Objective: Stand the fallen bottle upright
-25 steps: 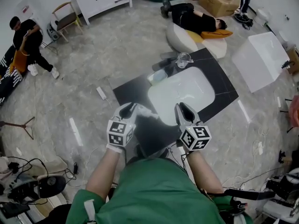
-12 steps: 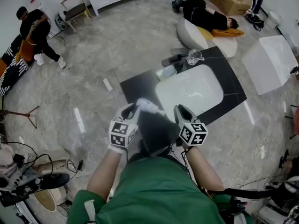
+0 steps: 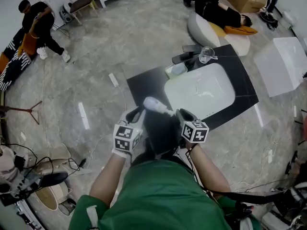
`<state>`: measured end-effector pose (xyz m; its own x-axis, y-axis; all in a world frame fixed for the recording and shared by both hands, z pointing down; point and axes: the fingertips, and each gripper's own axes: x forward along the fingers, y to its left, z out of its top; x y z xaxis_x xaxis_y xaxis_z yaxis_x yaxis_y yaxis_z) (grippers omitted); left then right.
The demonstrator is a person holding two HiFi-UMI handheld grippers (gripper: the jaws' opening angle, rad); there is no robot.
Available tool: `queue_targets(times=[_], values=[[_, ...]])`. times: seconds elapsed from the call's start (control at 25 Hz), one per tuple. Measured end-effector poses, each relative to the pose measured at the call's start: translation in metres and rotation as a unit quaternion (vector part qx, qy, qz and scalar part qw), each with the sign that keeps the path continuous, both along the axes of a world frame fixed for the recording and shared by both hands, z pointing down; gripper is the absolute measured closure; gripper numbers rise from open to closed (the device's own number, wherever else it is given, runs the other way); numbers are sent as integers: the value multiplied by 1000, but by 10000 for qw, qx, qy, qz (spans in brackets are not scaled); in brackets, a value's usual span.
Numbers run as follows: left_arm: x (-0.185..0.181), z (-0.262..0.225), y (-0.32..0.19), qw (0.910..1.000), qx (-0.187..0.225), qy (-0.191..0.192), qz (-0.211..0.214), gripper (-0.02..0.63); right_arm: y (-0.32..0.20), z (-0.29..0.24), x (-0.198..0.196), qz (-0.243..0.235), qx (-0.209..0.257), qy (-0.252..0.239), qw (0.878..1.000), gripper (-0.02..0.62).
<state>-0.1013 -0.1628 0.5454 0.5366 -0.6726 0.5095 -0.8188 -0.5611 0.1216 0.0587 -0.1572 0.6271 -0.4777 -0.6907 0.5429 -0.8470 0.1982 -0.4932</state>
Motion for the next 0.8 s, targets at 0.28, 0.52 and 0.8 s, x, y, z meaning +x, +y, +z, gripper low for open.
queue_targets(times=[0.28,0.52,0.8], values=[[-10,10,2,9999,-153,-19,-63,538,3,45,-17,-265,-628,164,9975,489],[-19,20,2,9996,-254,-19,-125,537,0,61,-19,-241,-802,148,9964,483],[-22,26,1,9994,-335,-3,-132,537,-5,69,-27,-339,-921,69,9952,483]])
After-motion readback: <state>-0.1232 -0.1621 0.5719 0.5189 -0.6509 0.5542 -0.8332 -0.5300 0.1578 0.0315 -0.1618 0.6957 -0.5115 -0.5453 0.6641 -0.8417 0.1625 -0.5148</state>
